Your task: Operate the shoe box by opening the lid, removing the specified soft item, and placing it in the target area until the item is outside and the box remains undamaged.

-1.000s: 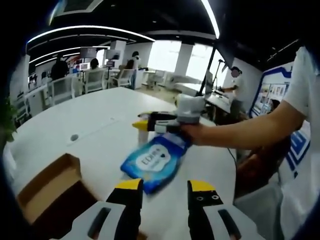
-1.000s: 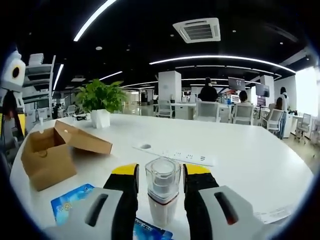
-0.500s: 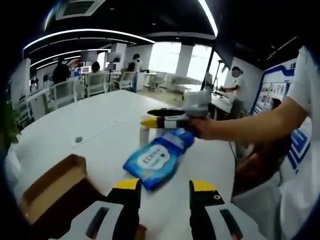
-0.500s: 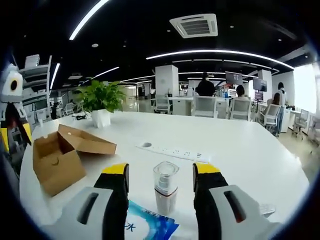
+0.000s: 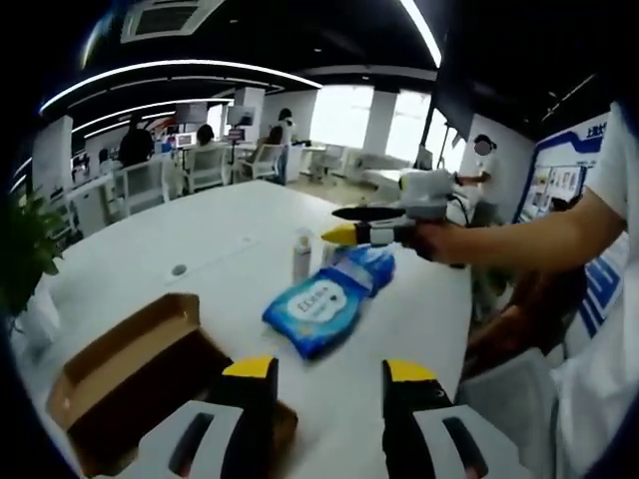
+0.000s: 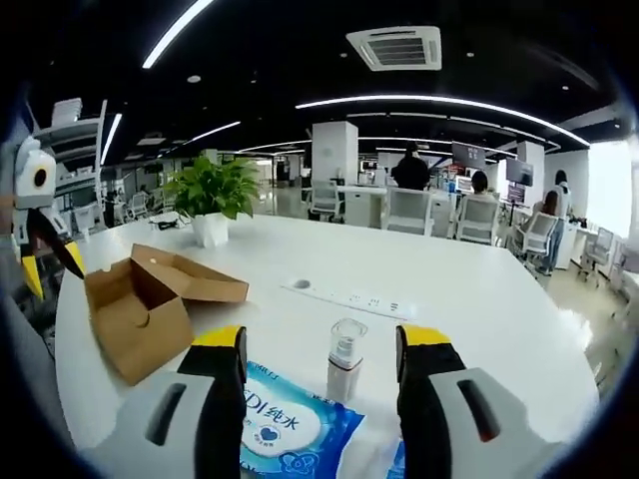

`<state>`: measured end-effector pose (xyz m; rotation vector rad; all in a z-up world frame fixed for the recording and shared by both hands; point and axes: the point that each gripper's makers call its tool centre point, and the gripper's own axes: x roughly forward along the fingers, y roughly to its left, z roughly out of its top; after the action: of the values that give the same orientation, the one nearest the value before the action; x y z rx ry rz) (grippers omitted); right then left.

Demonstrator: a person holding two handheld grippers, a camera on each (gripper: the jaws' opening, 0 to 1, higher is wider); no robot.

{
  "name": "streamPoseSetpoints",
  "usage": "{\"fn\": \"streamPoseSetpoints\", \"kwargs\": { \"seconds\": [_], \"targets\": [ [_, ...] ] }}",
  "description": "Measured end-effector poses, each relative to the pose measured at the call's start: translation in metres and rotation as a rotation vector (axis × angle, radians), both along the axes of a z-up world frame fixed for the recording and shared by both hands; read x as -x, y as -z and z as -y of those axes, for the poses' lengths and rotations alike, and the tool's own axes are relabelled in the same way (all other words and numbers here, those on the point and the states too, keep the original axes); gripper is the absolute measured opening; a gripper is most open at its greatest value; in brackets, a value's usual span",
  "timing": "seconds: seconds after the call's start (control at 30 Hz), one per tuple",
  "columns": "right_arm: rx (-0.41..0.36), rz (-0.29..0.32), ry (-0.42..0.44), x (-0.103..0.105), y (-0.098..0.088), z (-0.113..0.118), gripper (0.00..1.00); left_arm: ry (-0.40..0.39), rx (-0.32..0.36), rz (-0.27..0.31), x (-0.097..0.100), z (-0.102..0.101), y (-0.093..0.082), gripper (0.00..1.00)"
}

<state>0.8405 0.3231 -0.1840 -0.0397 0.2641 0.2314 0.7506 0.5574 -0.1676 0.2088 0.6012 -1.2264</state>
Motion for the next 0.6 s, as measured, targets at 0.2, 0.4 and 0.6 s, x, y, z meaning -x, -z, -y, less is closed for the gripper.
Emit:
{"fn": "streamPoseSetpoints", "kwargs": {
  "seconds": [0.2, 0.4, 0.6],
  "targets": [
    [0.023, -0.011, -0.005, 0.014, -0.010, -0.005, 0.59, -0.003, -0.002, 0.008, 0.006, -0.014, -0.005, 0.42],
    [0.047, -0.040, -0.013, 0.030, -0.019, -0.005, 0.59, -0.017, -0.002, 0.004, 0.009, -0.030, -0.008, 0.43],
    [0.089, -0.065, -0.029, 0.046, -0.026, -0.013, 0.58, -0.053, -0.034, -0.005, 0.005, -0.055, -0.010, 0.43]
  ]
}}
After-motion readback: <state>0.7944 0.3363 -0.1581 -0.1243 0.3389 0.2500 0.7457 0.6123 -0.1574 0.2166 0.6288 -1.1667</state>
